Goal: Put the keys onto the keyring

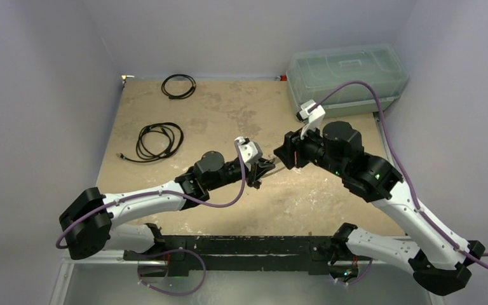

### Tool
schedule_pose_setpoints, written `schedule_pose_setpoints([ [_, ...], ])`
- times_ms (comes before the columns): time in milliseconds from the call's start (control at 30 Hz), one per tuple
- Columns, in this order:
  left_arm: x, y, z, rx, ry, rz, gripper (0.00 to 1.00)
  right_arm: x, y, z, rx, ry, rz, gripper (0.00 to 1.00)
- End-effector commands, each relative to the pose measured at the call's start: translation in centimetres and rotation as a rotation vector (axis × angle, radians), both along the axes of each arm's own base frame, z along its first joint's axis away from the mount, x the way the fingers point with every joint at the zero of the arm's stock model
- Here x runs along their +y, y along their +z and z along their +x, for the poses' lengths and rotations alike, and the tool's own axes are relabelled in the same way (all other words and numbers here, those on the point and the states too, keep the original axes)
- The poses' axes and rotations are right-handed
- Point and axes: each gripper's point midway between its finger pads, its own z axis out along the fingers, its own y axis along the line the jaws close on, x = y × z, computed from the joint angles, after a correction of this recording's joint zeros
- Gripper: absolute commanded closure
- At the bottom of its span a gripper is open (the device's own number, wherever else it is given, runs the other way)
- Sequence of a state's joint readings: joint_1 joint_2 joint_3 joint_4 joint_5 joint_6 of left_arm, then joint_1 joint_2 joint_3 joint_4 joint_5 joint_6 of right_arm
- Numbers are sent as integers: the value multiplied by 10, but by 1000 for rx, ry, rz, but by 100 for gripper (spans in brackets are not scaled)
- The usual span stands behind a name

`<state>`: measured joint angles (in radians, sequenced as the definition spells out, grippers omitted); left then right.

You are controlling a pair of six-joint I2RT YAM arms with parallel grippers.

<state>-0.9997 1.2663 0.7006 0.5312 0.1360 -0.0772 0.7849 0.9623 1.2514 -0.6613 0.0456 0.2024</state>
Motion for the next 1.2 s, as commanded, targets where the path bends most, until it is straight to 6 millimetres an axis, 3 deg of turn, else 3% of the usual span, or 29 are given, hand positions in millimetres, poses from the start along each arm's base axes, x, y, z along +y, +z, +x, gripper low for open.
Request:
schedule_pose_setpoints([
  [0, -7, 69, -5, 3, -56, -226, 100, -3, 14, 9, -126, -3, 23, 48],
  [100, -6, 75, -8, 23, -90, -260, 100, 6, 17, -1, -141, 76, 44, 60],
  [333, -3, 80, -7, 82, -135, -303, 100, 24, 15, -15, -114, 230, 16, 58],
  [733, -4, 80, -9, 86, -162, -303, 100, 25, 6, -1, -104, 180, -31, 60],
  [900, -4, 80, -10, 86, -167, -305, 100, 24, 5, 1, -102, 171, -41, 72],
  [1167, -4, 82, -10, 86, -166, -308, 100, 25, 3, -2, -88, 186, -55, 78],
])
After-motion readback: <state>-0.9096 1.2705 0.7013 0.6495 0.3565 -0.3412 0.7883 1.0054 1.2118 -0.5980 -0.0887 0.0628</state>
